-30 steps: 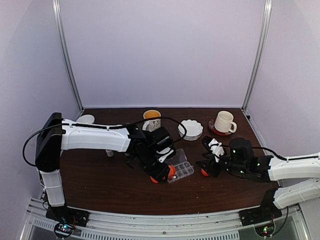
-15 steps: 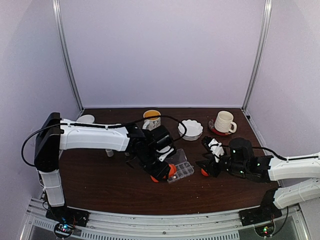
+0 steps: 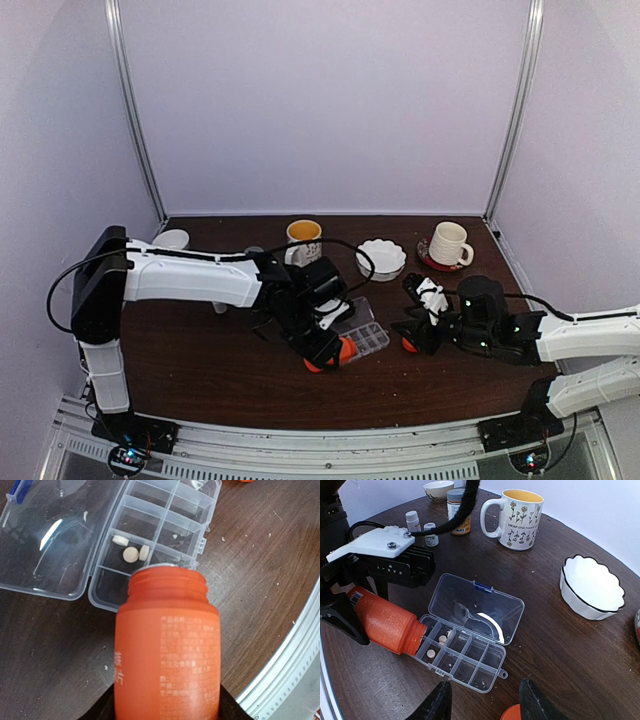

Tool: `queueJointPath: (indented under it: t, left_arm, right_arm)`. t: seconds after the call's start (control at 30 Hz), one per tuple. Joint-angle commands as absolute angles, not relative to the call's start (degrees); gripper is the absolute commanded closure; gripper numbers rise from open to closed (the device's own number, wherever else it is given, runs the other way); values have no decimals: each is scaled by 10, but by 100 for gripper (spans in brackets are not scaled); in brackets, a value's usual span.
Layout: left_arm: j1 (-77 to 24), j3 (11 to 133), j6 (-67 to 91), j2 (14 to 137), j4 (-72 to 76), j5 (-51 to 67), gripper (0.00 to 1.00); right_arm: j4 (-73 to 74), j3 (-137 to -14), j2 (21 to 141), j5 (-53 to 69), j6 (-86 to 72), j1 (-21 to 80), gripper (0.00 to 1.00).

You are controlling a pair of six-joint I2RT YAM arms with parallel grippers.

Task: Sort the pills into containers
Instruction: Pour the pill into the compartment of the pill container.

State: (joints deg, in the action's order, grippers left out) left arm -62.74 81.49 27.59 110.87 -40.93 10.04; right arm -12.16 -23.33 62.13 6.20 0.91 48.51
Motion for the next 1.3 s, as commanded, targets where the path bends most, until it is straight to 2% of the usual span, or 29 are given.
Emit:
queueJointPath:
  t: [0.0, 0.63, 1.03, 1.27]
  left_arm:
    - [-630, 854, 272, 1092, -454, 73, 100]
    - [-630, 944, 243, 1133, -542, 100, 100]
    - [-628, 919, 246, 1121, -536, 74, 100]
    - [-642, 920, 248, 1133, -502, 118, 100]
  right_arm:
    - [-120, -248, 619, 48, 11, 488, 50]
    - [-119, -252, 627, 48, 11, 489, 50]
    - [-120, -250, 624, 49, 10, 489, 50]
    - [-119, -252, 629, 49, 11, 489, 50]
